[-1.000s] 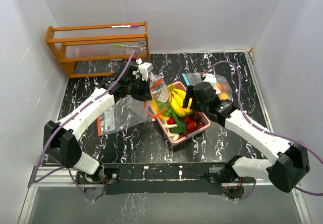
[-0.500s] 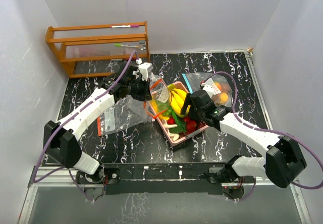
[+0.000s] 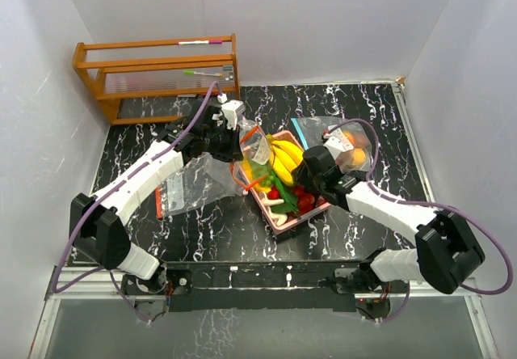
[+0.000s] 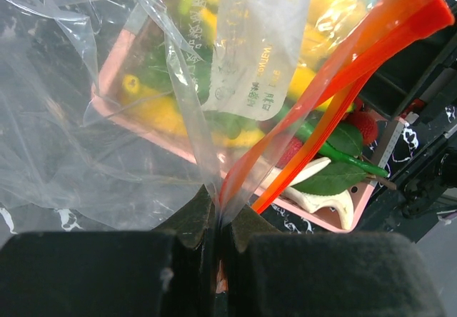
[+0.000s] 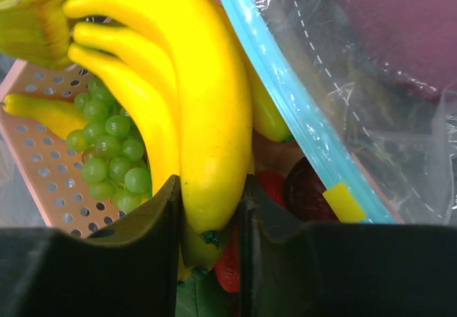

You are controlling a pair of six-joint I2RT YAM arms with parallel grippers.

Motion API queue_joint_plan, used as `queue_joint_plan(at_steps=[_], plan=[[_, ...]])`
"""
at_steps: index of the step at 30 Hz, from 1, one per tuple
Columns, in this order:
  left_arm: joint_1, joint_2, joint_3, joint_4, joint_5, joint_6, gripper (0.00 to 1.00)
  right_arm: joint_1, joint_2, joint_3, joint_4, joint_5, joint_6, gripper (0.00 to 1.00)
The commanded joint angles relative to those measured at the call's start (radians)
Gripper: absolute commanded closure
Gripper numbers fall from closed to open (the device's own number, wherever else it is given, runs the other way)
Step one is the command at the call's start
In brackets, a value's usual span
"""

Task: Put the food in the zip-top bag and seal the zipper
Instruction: Pick up the fake fruit from the bin.

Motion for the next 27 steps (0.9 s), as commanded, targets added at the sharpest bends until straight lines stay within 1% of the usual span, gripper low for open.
queue_joint_plan(at_steps=[1,5,11,13,16,22,27], plan=[[-0.004,-0.049,0.005,-0.019,-0.016,0.012,1.0,-0.002,-0.11,0.011,0.051,0.111,-0.064,0.88],[-0.003,-0.048,0.019,-0.033,-0.058,0.015,1.0,-0.001,-0.21,0.076,-0.045,0.211,-0.167,0.92],[-0.002,-0.024,0.038,-0.041,-0.096,0.017,1.0,0.0,-0.299,0.201,-0.22,0.281,-0.316,0.92],[-0.002,-0.006,0.047,-0.04,-0.1,0.016,1.0,-0.001,-0.332,0.218,-0.234,0.284,-0.372,0.92],[-0.002,0.029,0.07,-0.042,-0.111,0.015,1.0,-0.002,-0.37,0.229,-0.197,0.173,-0.463,0.92],[-0.002,0.073,0.117,-0.035,-0.129,0.016,1.0,0.001,-0.384,0.274,-0.175,-0.065,-0.515,0.92],[-0.002,0.115,0.148,-0.027,-0.138,0.017,1.0,0.001,-0.478,0.242,-0.134,-0.178,-0.542,0.92]])
